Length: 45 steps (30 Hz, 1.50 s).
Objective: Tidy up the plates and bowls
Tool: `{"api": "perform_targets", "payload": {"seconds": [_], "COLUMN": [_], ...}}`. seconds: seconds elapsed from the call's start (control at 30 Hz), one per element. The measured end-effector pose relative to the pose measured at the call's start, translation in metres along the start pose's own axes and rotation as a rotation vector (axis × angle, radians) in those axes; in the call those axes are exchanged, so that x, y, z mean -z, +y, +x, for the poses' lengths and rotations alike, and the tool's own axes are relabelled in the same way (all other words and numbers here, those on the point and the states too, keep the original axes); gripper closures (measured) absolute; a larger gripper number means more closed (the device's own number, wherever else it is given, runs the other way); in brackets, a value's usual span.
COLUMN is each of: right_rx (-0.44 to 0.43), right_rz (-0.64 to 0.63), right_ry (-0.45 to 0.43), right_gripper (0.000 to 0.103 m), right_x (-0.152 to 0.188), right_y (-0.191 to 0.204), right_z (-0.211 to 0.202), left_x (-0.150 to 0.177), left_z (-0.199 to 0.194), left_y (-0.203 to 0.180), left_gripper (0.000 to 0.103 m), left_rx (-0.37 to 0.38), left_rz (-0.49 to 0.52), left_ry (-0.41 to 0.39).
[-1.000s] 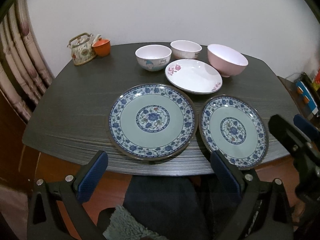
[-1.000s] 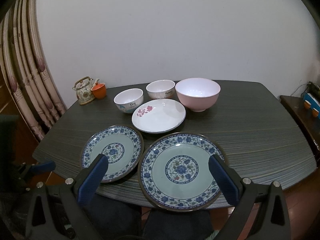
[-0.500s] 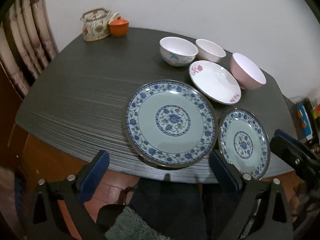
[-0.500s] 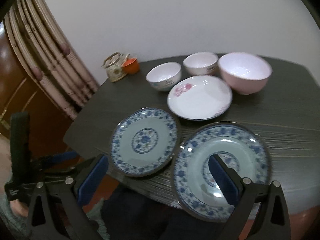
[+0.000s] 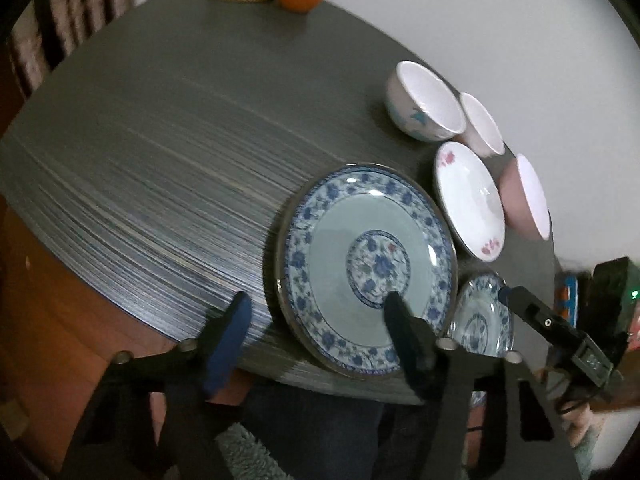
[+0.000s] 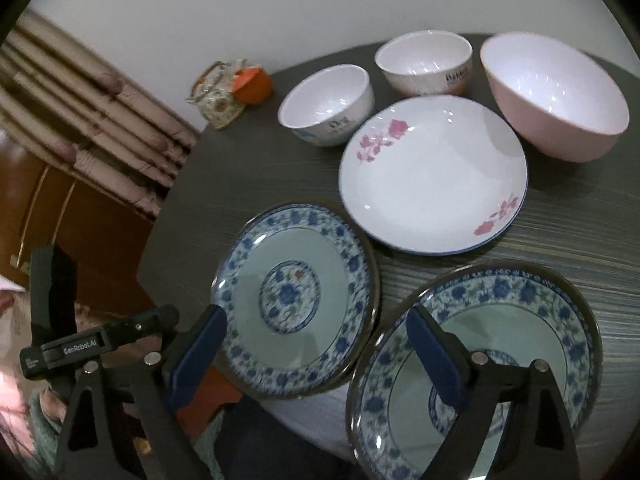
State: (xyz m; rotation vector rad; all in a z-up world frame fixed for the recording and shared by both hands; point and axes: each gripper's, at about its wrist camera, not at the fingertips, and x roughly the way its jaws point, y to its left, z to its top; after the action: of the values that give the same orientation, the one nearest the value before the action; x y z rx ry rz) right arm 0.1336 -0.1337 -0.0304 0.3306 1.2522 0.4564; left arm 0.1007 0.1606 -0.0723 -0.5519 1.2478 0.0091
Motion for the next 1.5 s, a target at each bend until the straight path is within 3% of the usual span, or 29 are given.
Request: {"api": "perform_targets", "payload": {"seconds": [0.07, 0.2, 0.3, 0.37, 0.57, 0.77, 0.87, 1.1, 1.17, 1.23, 1.5], "right_rx": [-0.004, 0.008, 0.001, 0.008, 0.019, 0.013, 0.002, 0.013, 0.015, 0.017, 0.047], "right_rz": [0.009, 0.019, 0.033, 0.026, 0.039, 0.043, 0.044, 0.042, 0.043, 0.048, 0.023], "right_ry": [0.013, 0.043, 0.070, 0.083, 0.111, 0.124, 0.134, 0.142, 0.145, 0.148, 0.124], "right_gripper": [0.024, 0.035, 0.048, 0.054, 0.061, 0.061, 0.069, 0.077, 0.085, 0.089, 0.089], "right_x": [-0.004, -0.014, -0.019, -0.022, -0.027, -0.031, -0.030, -0.029, -0.027, -0.026, -0.013], "right_y": [-0.003, -0.009, -0.013, -0.015, -0.023, -0.026, -0.029, -0.029, -0.031, -0.032, -0.016], "right_z": [0.007, 0.023, 0.032, 0.038, 0.055, 0.066, 0.069, 0.077, 0.077, 0.079, 0.077], "left_x": [-0.004, -0.007, -0.010, -0.011, -0.014, -0.015, -0.016, -0.017, -0.017, -0.018, -0.022], "left_z": [0.005, 0.010, 0.015, 0.019, 0.029, 0.039, 0.044, 0.057, 0.059, 0.061, 0.051], "left_y": [0.005, 0.007, 0.005, 0.007, 0.011, 0.015, 0.017, 0.012, 0.010, 0.006, 0.005], "left_gripper": [0.048, 0.049, 0.058, 0.059, 0.059, 0.059, 0.059, 0.081, 0.086, 0.087, 0.086], "left_rx": [0.007, -0.001, 0.003, 0.006, -0.006, -0.026, -0.032, -0.067, -0.063, -0.083, -0.119], "left_rz": [-0.024, -0.019, -0.006, -0.011, -0.018, -0.020, -0.028, 0.031, 0.042, 0.060, 0.097], "left_ry": [0.013, 0.015, 0.021, 0.029, 0.042, 0.053, 0.057, 0.071, 0.077, 0.070, 0.012]}}
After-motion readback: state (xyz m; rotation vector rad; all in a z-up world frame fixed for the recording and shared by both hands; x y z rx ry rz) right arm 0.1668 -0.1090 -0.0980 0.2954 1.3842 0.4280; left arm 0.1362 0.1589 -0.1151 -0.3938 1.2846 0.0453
